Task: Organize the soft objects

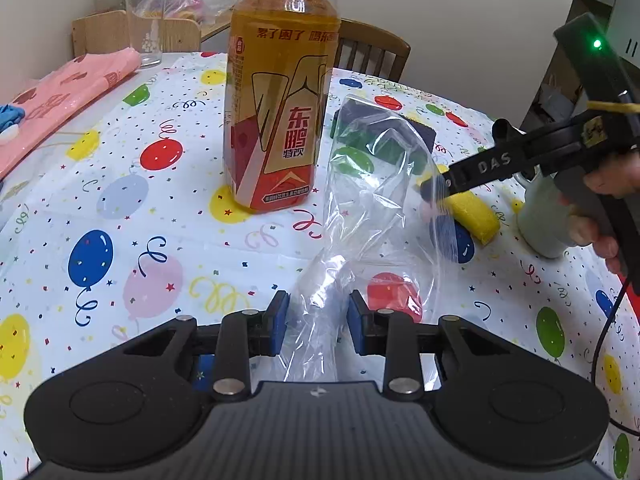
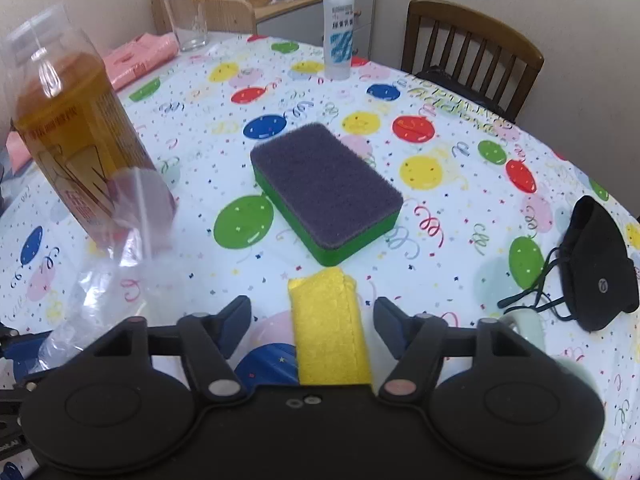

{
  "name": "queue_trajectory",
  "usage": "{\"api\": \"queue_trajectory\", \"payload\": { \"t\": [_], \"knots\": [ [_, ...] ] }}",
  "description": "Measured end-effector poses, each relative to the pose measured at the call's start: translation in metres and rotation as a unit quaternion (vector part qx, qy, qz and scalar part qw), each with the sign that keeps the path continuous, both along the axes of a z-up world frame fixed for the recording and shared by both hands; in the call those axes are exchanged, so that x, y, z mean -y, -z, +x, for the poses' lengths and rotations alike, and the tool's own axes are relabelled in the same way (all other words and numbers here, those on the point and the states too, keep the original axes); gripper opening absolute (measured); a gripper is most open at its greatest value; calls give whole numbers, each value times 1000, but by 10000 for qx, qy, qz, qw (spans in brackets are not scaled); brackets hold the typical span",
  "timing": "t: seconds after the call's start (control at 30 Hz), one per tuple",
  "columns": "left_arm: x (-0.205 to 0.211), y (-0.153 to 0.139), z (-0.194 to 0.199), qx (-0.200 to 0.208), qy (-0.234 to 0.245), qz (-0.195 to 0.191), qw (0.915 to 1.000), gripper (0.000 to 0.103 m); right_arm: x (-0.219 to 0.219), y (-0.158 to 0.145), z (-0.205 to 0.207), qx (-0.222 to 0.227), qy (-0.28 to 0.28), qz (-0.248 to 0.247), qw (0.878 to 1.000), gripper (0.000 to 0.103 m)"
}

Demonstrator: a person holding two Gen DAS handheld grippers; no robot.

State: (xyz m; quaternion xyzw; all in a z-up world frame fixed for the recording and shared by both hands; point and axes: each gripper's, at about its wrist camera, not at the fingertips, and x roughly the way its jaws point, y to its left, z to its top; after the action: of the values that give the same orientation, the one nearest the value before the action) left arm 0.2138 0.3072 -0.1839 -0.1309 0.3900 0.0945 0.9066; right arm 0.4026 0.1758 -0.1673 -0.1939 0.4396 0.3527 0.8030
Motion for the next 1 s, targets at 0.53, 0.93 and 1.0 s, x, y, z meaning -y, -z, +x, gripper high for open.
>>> {"api": "queue_trajectory", "payload": {
  "t": [0.53, 0.93, 1.0],
  "knots": [
    [2, 0, 0, 16, -113, -10, 9999, 29, 4, 9, -6, 64, 116, -120, 9998, 39],
    [15, -20, -3, 217, -84, -96, 9997, 28, 36, -26, -40, -19, 274, 450, 9986, 37],
    [19, -26, -3, 266, -55, -126, 9996, 28, 46, -35, -47, -31, 304, 562, 9980, 37]
  ]
}}
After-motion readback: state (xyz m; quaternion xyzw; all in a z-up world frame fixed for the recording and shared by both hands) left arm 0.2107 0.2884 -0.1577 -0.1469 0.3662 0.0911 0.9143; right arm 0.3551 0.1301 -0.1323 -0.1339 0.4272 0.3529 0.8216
